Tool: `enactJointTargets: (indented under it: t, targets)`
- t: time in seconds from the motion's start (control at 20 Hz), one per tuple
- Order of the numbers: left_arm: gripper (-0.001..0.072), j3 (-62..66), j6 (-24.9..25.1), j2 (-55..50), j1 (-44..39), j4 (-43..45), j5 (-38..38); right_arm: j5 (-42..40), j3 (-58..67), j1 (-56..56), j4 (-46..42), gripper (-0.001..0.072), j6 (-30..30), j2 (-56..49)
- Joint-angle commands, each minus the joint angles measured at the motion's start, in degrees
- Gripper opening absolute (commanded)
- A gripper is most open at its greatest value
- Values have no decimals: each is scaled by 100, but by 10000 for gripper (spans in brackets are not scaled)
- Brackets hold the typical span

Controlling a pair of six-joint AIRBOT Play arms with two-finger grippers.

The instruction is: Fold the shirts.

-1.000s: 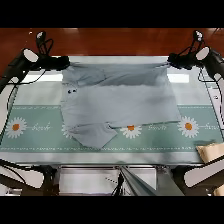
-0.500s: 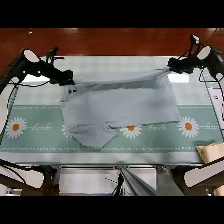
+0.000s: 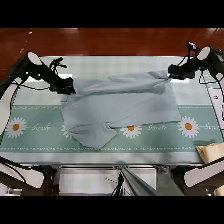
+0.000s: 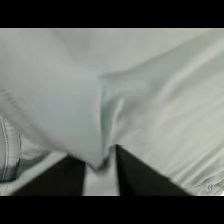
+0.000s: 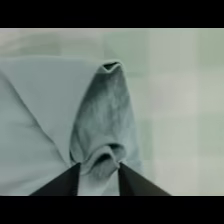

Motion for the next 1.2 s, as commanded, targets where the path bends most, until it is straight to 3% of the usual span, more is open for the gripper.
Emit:
enactJointTargets:
  t: [0.0,0.15,0.3,0.35,0.5,0.6,0.9,1.05,1.15]
  targets:
    - [448,11,-37,74,111,9,-435,400,31,-66,-48,383,-339,55]
    - [449,-11,125,474,485,11,-997,1377,127,-216,-817,382,-800,306]
    - [452,-638,129,1220,898,9,-1161,2002,-138,-673,-1071,411,-699,656]
    - [473,-1082,225,1543,1012,9,-1152,2076,-396,-885,-933,488,-706,791]
    - [482,-2879,417,2715,1364,2,-761,1926,-1397,-1506,146,495,-1165,1279]
    - [627,-3993,417,3438,1563,-146,-420,1611,-1862,-1794,949,494,-1532,1569]
    - [621,-5700,459,4048,1493,-699,-35,1263,-2118,-1978,1882,494,-1836,1847]
    - [617,-5941,452,4044,1119,-1246,616,1250,-2118,-1978,1886,493,-1838,1847]
    - [612,-5949,160,4039,846,-1353,1067,1252,-2118,-1978,1888,493,-1836,1847]
